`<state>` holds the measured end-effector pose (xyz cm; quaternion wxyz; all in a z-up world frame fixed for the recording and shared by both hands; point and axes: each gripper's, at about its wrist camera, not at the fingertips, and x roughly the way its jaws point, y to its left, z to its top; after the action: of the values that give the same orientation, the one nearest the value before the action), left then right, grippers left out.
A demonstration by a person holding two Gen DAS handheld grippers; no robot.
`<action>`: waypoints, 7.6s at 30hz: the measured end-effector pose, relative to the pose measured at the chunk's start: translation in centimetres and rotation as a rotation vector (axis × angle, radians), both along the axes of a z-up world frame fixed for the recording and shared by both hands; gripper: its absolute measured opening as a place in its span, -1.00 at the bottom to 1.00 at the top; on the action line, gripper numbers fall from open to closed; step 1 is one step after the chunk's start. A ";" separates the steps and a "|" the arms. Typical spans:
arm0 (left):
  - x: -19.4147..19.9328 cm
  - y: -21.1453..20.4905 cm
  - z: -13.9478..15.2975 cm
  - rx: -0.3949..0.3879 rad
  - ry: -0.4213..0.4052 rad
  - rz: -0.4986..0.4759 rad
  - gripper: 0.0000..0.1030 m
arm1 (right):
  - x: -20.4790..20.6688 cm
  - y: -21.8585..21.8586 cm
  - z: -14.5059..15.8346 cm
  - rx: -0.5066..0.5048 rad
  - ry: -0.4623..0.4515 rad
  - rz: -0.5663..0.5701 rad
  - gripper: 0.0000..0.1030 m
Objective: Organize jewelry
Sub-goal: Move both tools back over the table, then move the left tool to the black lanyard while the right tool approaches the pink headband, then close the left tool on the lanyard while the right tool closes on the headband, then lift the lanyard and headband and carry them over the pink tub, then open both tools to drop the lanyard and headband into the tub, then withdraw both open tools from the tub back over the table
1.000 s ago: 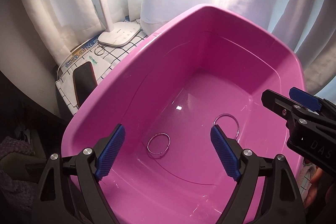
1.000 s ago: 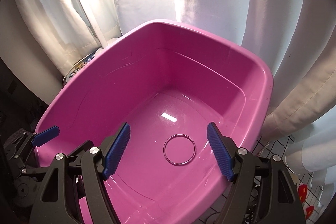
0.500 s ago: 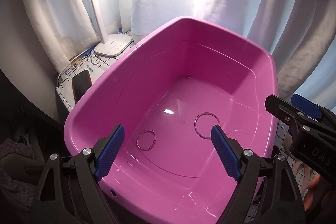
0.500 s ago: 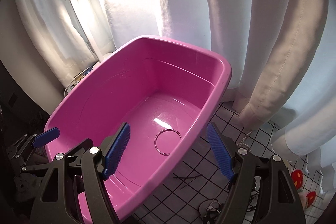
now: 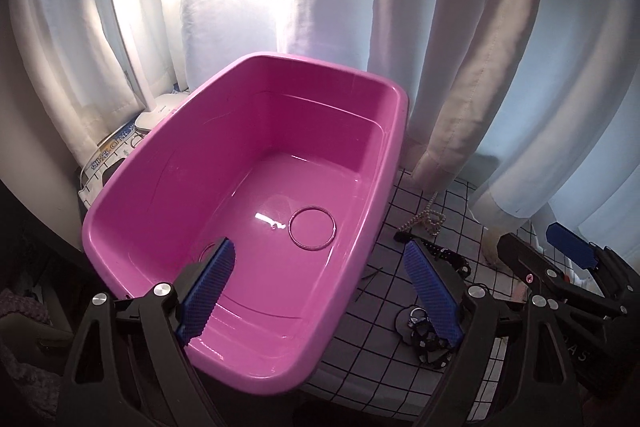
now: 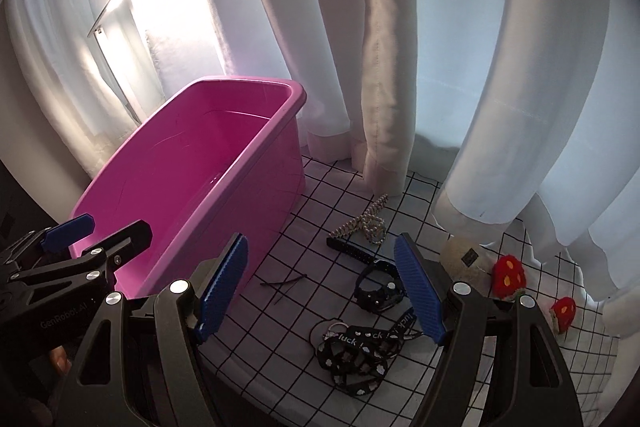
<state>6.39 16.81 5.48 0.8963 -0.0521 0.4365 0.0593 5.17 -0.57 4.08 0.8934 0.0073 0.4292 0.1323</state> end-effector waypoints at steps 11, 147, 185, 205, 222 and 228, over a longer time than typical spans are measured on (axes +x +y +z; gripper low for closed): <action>-1.8 -7.3 -2.4 -0.038 -0.006 -0.150 0.69 | -6.1 -10.0 -4.6 0.018 0.071 -0.191 0.40; 0.4 -4.9 5.5 0.031 -0.259 -0.114 -0.45 | -3.8 -12.1 3.5 0.072 -0.286 -0.233 -0.82; 6.7 15.5 -4.0 0.117 0.052 0.155 0.65 | 10.8 17.5 -1.8 -0.210 -0.070 0.179 0.03; 2.2 7.6 1.0 -0.014 -0.089 -0.003 0.70 | 2.3 -0.5 3.0 0.062 -0.191 -0.083 0.15; -0.8 -7.4 -3.1 -0.107 -0.039 -0.263 0.74 | -5.9 -14.9 -7.0 0.059 -0.004 -0.343 0.16; -1.4 -8.0 -6.2 -0.096 0.017 -0.179 0.74 | -3.9 -15.3 -9.7 0.064 0.038 -0.263 0.16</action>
<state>4.96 8.81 -0.74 0.8907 -0.0552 0.4494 -0.0414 1.28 -15.85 -5.58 0.8941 0.0943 0.4369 0.0276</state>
